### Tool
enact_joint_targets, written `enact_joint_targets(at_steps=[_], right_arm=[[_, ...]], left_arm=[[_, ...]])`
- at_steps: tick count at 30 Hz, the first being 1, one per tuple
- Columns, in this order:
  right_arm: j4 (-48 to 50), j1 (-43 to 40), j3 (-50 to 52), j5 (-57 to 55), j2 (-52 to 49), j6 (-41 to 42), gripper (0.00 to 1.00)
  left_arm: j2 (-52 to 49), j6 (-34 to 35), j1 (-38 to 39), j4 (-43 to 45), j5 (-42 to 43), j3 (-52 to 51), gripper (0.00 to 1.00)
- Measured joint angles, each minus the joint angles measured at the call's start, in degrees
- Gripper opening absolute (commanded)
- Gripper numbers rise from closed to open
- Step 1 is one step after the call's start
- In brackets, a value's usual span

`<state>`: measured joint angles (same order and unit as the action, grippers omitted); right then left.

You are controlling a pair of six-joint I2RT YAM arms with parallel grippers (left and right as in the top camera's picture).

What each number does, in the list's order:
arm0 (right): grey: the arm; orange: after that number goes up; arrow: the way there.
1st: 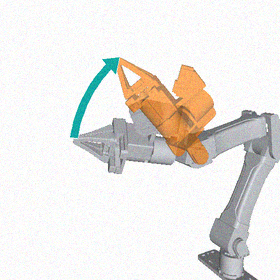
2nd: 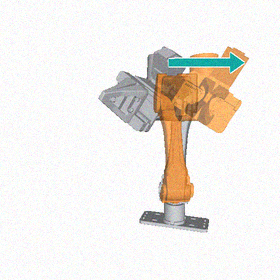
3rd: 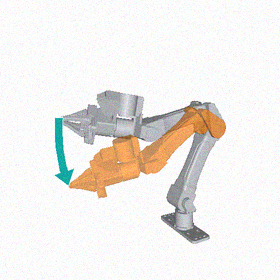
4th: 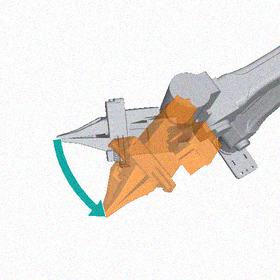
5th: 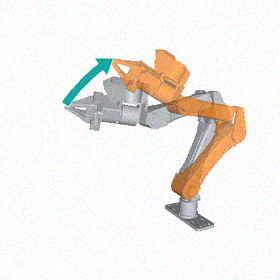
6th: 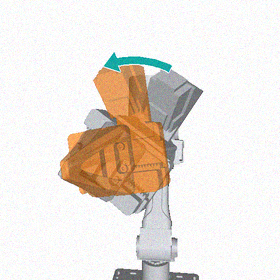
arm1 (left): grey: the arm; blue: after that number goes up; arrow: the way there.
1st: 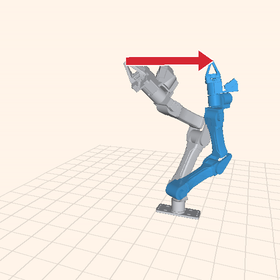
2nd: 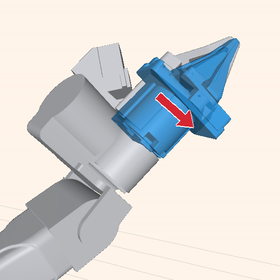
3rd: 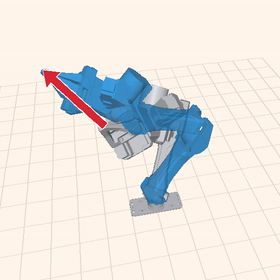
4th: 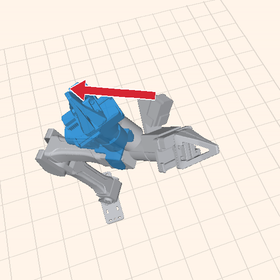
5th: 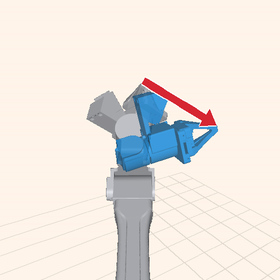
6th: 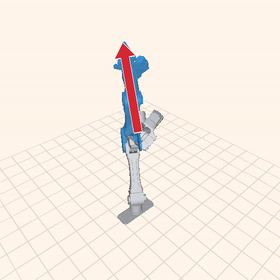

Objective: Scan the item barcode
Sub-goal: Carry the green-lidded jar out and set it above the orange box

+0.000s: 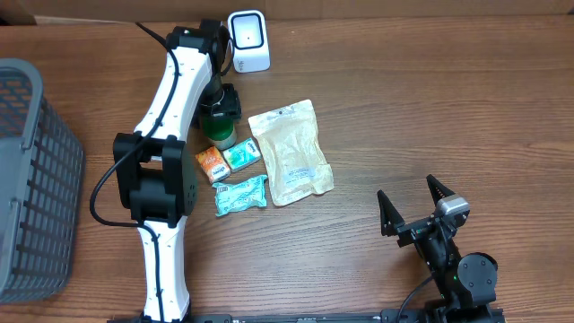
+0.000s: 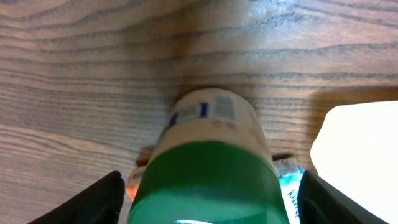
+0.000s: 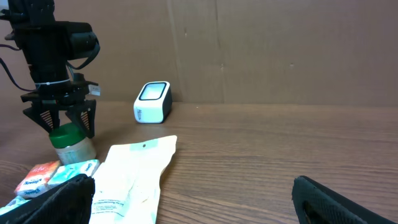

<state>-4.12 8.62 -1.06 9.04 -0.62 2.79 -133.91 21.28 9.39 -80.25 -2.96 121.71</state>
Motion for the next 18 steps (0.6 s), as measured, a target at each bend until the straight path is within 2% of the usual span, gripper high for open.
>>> enact_joint_targets(at_steps=[7, 10, 14, 18], right_arm=[[0.00, 0.00, 0.00, 0.00, 0.00, 0.02, 1.00], [0.02, 0.00, 0.00, 0.00, 0.00, 0.00, 1.00], [0.02, -0.02, 0.00, 0.00, 0.00, 0.02, 1.00], [0.04, -0.02, 0.00, 0.00, 0.00, 0.02, 1.00]], left_arm=[[0.00, -0.26, -0.04, -2.99, 0.59, 0.26, 0.77], [0.22, -0.96, -0.39, -5.64, 0.81, 3.21, 0.81], [4.33, -6.36, -1.40, -8.96, 2.16, 9.90, 0.89], [14.27, -12.72, -3.61, -13.94, 3.28, 17.64, 0.96]])
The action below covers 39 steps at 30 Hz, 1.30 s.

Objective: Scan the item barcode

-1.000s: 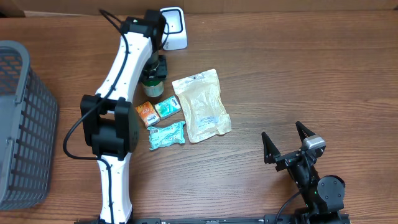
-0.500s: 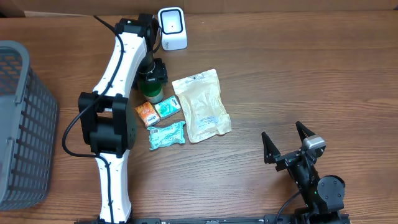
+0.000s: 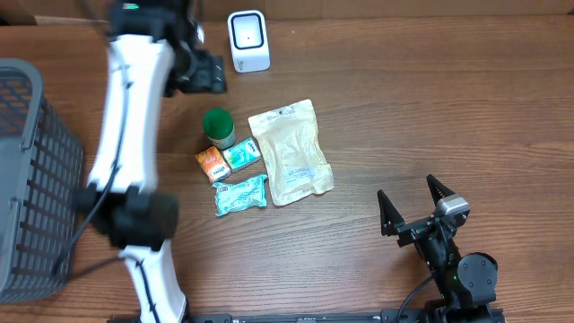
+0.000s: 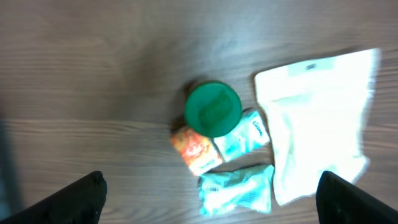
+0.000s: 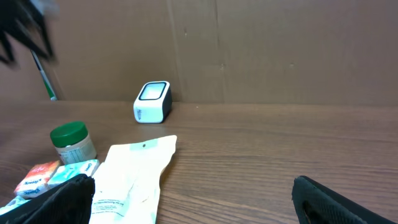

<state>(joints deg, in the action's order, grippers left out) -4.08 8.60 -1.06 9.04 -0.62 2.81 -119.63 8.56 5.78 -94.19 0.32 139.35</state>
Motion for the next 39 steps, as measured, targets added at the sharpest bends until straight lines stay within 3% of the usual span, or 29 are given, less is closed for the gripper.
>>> enact_joint_targets(at_steps=[6, 13, 39], right_arm=[[-0.02, 0.02, 0.00, -0.02, 0.00, 0.00, 1.00], [-0.02, 0.02, 0.00, 0.00, 0.00, 0.00, 1.00], [2.10, 0.02, 0.00, 0.15, 0.00, 0.04, 1.00]], left_arm=[[15.65, -3.80, -10.54, -1.90, 0.57, 3.96, 1.00], [16.98, -3.67, -23.56, -2.43, 2.86, 3.93, 0.99], [16.98, -4.11, -24.96, -2.49, 4.63, 3.93, 0.99]])
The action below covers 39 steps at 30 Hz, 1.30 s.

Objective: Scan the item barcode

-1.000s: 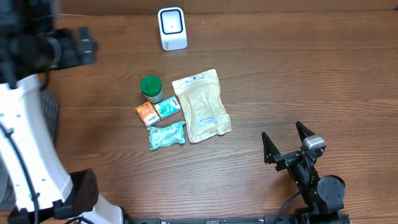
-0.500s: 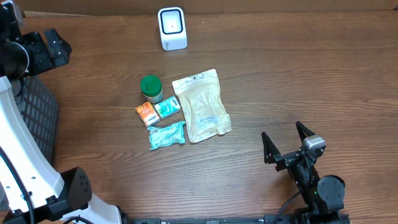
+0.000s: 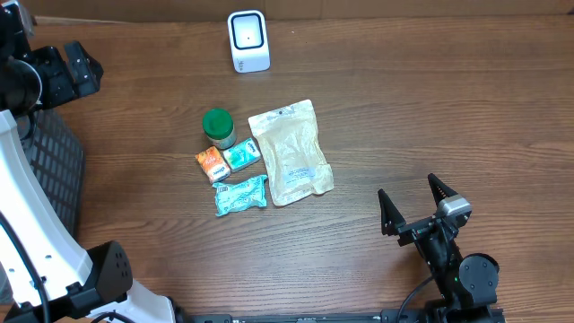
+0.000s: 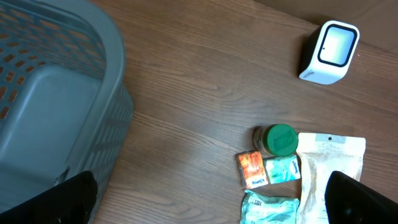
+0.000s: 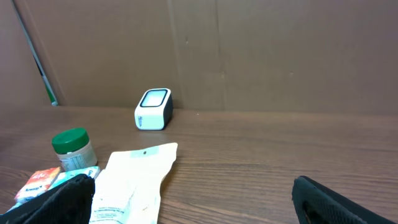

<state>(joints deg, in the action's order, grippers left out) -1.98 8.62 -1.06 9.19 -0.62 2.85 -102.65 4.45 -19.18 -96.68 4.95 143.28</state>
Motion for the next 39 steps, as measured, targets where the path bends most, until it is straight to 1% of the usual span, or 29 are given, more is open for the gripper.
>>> enact_joint_targets(at_steps=[5, 8, 11, 13, 14, 16, 17, 18, 19, 24, 30, 32, 34, 39], right_arm=[[-0.22, 0.00, 0.00, 2.29, 0.00, 2.16, 1.00], [-2.67, 0.00, -0.09, 3.76, -0.02, 4.74, 1.00], [-7.67, -0.02, -1.73, 5.55, -1.22, 6.19, 1.00], [-11.54, 0.00, -5.55, 6.29, -4.02, 6.58, 1.00], [-13.97, 0.00, -9.62, 6.75, -7.04, 6.62, 1.00], [-16.31, -0.02, -13.49, 7.34, -10.16, 6.51, 1.00], [-19.91, 0.00, -19.21, 8.31, -15.56, 6.08, 1.00], [-22.23, 0.00, -21.46, 8.63, -17.57, 5.86, 1.00], [-25.09, 0.00, -25.18, 9.07, -21.81, 5.42, 1.00], [-33.90, 0.00, -38.05, 9.94, -37.79, 4.81, 1.00], [-50.23, 0.00, -57.79, 10.32, -59.45, 4.59, 1.00], [-56.02, 0.00, -66.93, 10.36, -68.57, 4.63, 1.00], [-55.95, 0.00, -70.20, 10.67, -73.37, 4.92, 1.00], [-52.68, -0.02, -70.62, 14.16, -80.00, 5.51, 1.00]], left_arm=[[0.00, -0.02, 0.00, 0.00, 0.00, 0.00, 0.99], [0.00, 0.00, 0.00, 0.00, 0.00, 0.00, 1.00], [0.00, -0.02, 0.00, 0.00, 0.00, 0.00, 1.00], [0.00, -0.02, 0.00, -0.02, 0.00, 0.00, 0.99], [0.00, -0.02, 0.00, 0.00, 0.02, 0.00, 1.00], [0.00, -0.02, 0.00, -0.04, 0.02, 0.00, 0.99], [0.00, -0.04, 0.00, -0.02, 0.02, 0.00, 1.00], [0.00, -0.07, 0.00, 0.04, 0.00, 0.00, 0.99], [0.00, -0.13, 0.00, -0.13, 0.02, 0.00, 0.99], [0.00, -0.17, 0.00, -0.11, 0.00, 0.00, 1.00], [0.00, -0.17, 0.00, -0.17, 0.04, 0.00, 1.00], [0.00, -0.17, 0.00, -0.15, 0.02, 0.00, 1.00], [0.00, -0.17, 0.00, -0.20, 0.02, 0.00, 1.00], [0.00, -0.17, 0.00, -0.17, 0.02, 0.00, 1.00]])
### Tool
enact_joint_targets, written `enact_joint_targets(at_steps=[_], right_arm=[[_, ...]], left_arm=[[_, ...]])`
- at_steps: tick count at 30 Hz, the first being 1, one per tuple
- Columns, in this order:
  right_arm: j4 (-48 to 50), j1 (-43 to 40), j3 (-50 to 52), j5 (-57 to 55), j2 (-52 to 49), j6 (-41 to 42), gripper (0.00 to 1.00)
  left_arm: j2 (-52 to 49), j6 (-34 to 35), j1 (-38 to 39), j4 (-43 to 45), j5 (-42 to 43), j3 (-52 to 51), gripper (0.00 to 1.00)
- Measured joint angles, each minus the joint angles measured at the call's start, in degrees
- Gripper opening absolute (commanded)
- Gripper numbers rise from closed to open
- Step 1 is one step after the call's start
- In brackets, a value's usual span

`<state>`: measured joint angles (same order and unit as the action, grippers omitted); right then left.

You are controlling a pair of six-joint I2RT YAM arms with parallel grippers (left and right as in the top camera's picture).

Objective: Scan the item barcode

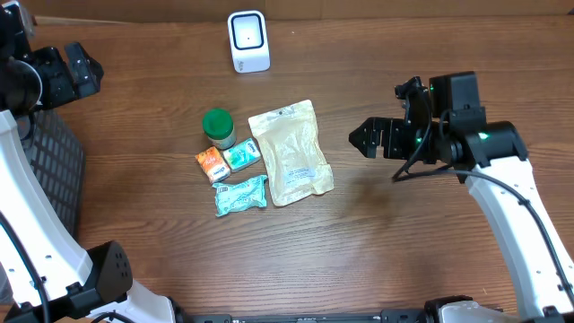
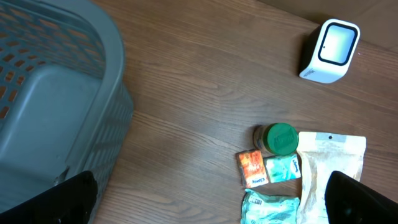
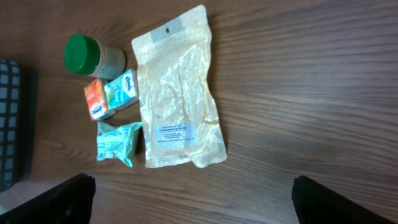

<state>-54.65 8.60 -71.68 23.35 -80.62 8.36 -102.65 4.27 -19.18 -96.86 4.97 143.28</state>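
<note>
The white barcode scanner (image 1: 248,40) stands at the table's back edge, also in the left wrist view (image 2: 328,51). In a cluster below it lie a green-lidded jar (image 1: 218,127), an orange packet (image 1: 212,165), a small teal box (image 1: 240,156), a teal pouch (image 1: 240,195) and a clear tan pouch (image 1: 290,152). My right gripper (image 1: 381,115) hangs open above the table, right of the tan pouch (image 3: 177,115), holding nothing. At the far left, my left gripper (image 1: 70,70) is open high over the basket rim.
A grey mesh basket (image 1: 56,175) fills the left edge and shows large in the left wrist view (image 2: 56,93). A cardboard wall runs along the back. Bare wood lies right of and in front of the cluster.
My right arm has gone from low at the front edge to raised above the table right of the tan pouch, its camera facing down on the cluster. The left arm is unchanged.
My left gripper stood open around the green-lidded jar. Then it was up and left of the scanner, with the jar standing where it was. Then it was far left over the basket. The right arm rested in front until now.
</note>
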Motion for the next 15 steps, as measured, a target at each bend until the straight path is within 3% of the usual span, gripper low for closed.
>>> enact_joint_targets(at_steps=[15], right_arm=[[-2.12, 0.02, -0.02, 1.25, -6.23, 0.44, 1.00]], left_arm=[[0.00, 0.00, 0.00, 0.00, 0.00, 0.00, 0.99]])
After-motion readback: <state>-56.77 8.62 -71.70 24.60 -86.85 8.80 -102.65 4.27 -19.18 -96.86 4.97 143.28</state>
